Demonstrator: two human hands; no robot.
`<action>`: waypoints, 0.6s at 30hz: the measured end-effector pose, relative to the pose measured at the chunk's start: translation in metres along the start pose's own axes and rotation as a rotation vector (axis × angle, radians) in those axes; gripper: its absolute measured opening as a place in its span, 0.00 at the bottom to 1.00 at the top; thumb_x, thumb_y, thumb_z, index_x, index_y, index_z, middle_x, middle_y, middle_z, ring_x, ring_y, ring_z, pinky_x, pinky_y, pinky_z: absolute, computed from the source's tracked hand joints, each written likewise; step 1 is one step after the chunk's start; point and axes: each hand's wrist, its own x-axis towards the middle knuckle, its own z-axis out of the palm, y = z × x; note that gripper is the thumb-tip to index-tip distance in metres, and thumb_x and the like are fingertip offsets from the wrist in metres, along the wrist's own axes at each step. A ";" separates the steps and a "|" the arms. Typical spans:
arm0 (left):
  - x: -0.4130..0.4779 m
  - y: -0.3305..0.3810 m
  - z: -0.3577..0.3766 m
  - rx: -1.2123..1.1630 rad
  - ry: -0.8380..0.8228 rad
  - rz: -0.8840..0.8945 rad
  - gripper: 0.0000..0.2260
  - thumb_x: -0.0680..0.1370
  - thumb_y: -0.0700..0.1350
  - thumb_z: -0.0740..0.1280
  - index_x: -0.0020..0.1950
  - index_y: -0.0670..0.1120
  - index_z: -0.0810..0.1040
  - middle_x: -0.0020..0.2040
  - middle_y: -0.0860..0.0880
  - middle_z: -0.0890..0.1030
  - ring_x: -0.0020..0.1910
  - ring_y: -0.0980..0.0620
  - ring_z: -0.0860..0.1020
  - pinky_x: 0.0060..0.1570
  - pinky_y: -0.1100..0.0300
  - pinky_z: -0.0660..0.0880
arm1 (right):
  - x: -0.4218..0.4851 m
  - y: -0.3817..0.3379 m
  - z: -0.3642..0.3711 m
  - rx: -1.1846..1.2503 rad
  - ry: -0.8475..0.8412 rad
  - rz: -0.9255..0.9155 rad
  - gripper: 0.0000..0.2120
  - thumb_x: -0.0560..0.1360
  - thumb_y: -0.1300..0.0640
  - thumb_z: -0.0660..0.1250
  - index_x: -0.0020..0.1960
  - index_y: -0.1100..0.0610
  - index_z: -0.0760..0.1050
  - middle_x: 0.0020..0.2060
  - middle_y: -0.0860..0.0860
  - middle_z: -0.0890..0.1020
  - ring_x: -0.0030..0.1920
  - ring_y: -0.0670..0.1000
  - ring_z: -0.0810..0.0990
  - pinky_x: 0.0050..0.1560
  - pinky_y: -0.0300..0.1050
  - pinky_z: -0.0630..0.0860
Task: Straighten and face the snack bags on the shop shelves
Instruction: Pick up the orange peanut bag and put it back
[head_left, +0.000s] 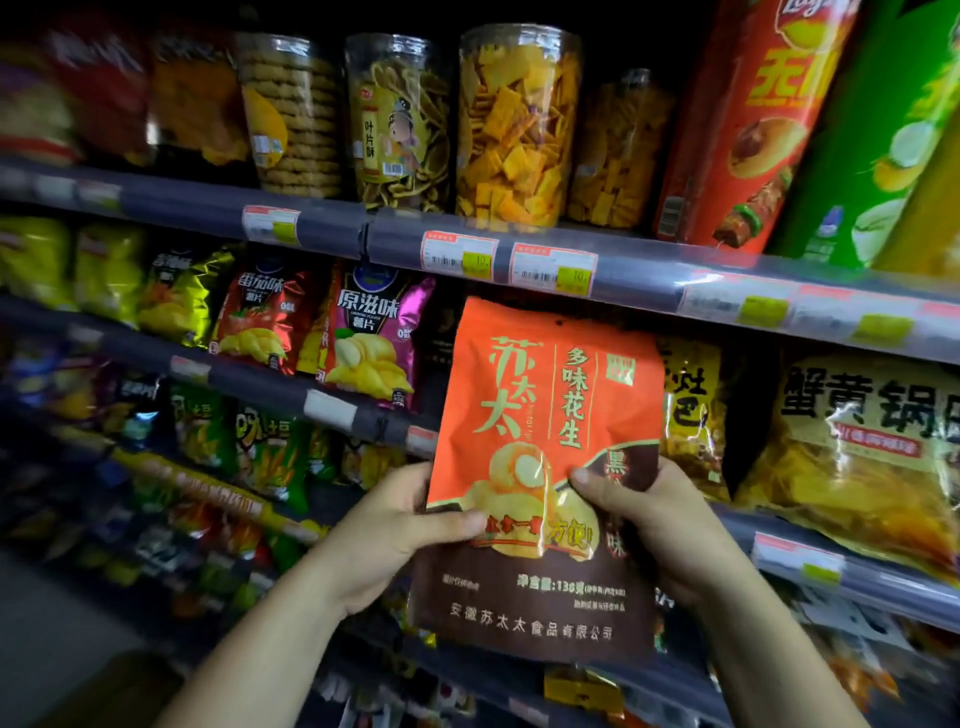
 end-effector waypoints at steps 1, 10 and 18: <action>-0.003 0.001 0.002 -0.004 0.042 0.003 0.20 0.71 0.42 0.77 0.62 0.46 0.80 0.58 0.47 0.86 0.59 0.48 0.84 0.60 0.53 0.78 | -0.001 0.002 0.000 -0.022 0.004 -0.011 0.15 0.68 0.63 0.76 0.54 0.65 0.83 0.48 0.62 0.89 0.51 0.65 0.87 0.50 0.54 0.84; -0.014 0.011 0.028 -0.170 0.397 0.157 0.20 0.66 0.40 0.77 0.58 0.43 0.83 0.53 0.42 0.87 0.54 0.40 0.85 0.49 0.50 0.83 | -0.021 0.015 0.005 -0.168 -0.198 -0.018 0.12 0.67 0.58 0.79 0.51 0.59 0.86 0.49 0.58 0.90 0.50 0.60 0.89 0.53 0.56 0.84; -0.026 0.014 0.035 -0.332 0.439 0.026 0.14 0.81 0.47 0.65 0.58 0.40 0.83 0.54 0.39 0.87 0.52 0.42 0.85 0.54 0.48 0.81 | -0.029 0.011 -0.008 -0.052 -0.247 0.036 0.10 0.71 0.59 0.73 0.51 0.60 0.85 0.49 0.60 0.89 0.46 0.57 0.89 0.45 0.47 0.84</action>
